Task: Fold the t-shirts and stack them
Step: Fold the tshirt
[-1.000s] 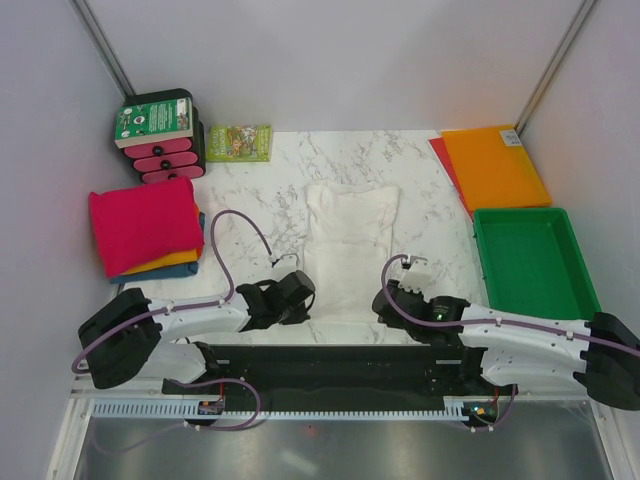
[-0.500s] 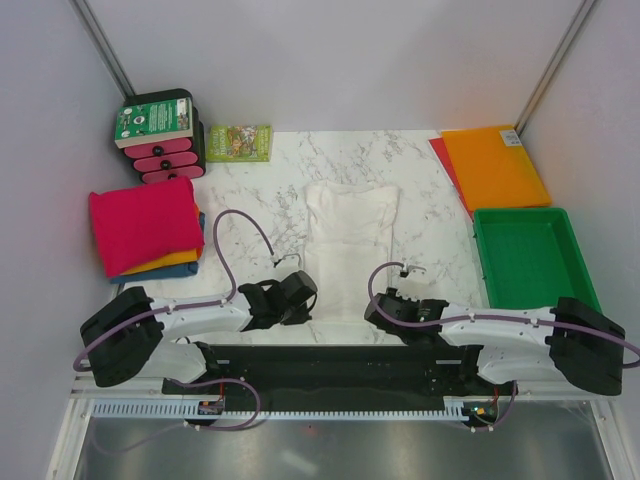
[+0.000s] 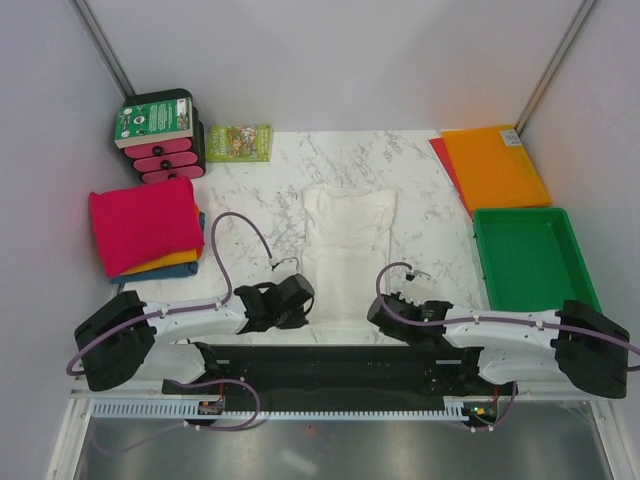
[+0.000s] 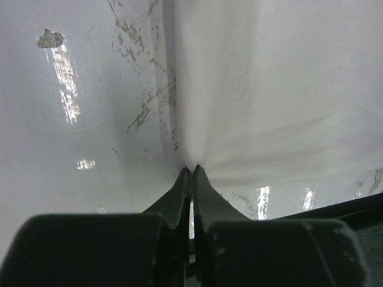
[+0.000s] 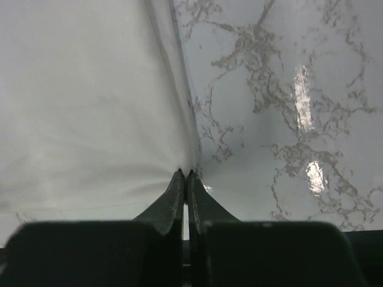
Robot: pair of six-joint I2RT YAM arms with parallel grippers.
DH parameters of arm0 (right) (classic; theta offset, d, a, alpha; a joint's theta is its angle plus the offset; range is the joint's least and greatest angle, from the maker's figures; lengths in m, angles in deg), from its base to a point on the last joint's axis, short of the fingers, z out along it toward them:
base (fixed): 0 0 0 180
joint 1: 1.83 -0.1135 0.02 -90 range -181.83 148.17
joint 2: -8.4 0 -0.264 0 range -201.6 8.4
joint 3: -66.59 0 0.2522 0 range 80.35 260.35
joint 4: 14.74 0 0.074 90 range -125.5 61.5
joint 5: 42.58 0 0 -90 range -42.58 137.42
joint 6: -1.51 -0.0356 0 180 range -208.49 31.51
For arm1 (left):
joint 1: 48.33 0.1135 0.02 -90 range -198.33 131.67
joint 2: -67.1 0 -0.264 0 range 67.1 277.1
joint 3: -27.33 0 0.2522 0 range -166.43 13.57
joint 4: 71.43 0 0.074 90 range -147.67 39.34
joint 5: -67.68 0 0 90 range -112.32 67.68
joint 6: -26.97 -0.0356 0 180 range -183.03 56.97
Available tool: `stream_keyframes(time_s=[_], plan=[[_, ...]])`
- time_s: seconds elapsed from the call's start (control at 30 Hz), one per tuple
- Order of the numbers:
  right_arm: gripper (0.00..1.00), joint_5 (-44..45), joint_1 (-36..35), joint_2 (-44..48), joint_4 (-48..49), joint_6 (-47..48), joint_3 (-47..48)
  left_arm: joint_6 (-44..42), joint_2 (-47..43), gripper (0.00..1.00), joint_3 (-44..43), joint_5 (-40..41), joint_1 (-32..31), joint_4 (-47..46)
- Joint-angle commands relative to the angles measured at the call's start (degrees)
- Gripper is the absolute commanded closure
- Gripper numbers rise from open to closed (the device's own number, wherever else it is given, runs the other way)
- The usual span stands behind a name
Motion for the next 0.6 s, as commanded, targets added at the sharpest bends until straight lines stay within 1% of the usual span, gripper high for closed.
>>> stream_keyframes(time_s=[0.0,0.13,0.17,0.33,0.4,0.57], plan=[[1.0,-5.11,-0.53,2.24,-3.88,-4.08,-3.7,0.69,-1.33,0.98,1.76,0.2,-0.37,4.44],[1.0,-3.53,-1.06,4.52,-5.19,-4.26,-3.45,0.52,-1.69,0.98,1.41,0.11,-0.45,4.44],[1.0,-1.44,-1.5,4.79,-5.72,-3.91,-2.83,0.43,-2.04,0.98,1.4,0.29,-0.45,4.44],[1.0,7.8,-5.71,3.92,-14.23,-2.51,6.56,-0.01,-7.75,0.98,0.0,2.66,-1.95,6.28],[1.0,10.7,-6.07,3.22,-16.52,-2.16,10.08,-0.27,-9.07,0.98,-1.14,3.27,-2.39,7.33],[1.0,14.4,-6.16,2.6,-17.5,0.39,16.31,-1.15,-11.88,0.98,-4.65,4.59,-2.48,9.71]])
